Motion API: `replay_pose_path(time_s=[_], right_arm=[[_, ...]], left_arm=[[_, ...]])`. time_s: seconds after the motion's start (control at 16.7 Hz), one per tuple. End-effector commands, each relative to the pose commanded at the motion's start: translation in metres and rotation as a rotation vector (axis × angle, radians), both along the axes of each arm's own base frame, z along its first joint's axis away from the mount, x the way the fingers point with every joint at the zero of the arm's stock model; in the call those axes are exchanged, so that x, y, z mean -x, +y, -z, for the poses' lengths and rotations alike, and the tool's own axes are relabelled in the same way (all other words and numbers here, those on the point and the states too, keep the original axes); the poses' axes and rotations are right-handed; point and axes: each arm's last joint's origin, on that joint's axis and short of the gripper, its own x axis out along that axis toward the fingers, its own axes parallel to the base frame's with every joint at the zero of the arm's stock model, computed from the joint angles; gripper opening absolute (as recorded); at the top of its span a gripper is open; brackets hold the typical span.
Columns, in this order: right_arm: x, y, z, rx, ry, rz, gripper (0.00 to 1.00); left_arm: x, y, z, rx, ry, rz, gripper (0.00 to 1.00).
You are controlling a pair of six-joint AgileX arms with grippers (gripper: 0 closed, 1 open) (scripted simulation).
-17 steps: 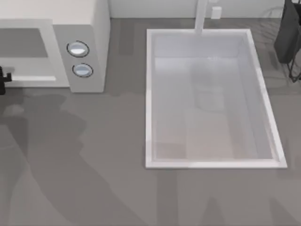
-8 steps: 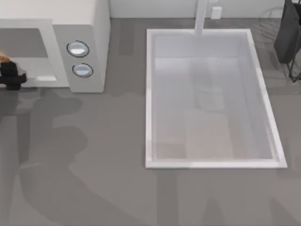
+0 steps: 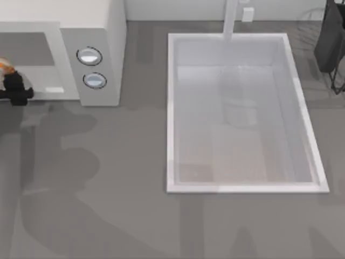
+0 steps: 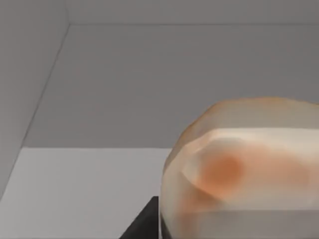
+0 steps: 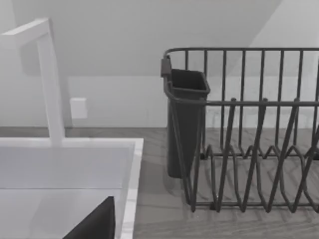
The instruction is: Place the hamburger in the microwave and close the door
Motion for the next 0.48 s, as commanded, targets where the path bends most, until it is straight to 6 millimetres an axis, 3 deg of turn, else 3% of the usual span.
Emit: replay_pose_path(time_s=[0.24,0.48], right_arm=[[0.0,0.0,0.0,0.0,0.0,0.0,1.0],[0.0,0.0,0.0,0.0,0.0,0.0,1.0]], left_arm=[[-0.016,0.002,0.004,0.002,0.006,-0.004,0.0],[-0.062,0.003,0.008,0.002,0.001,-0.004,0.0]])
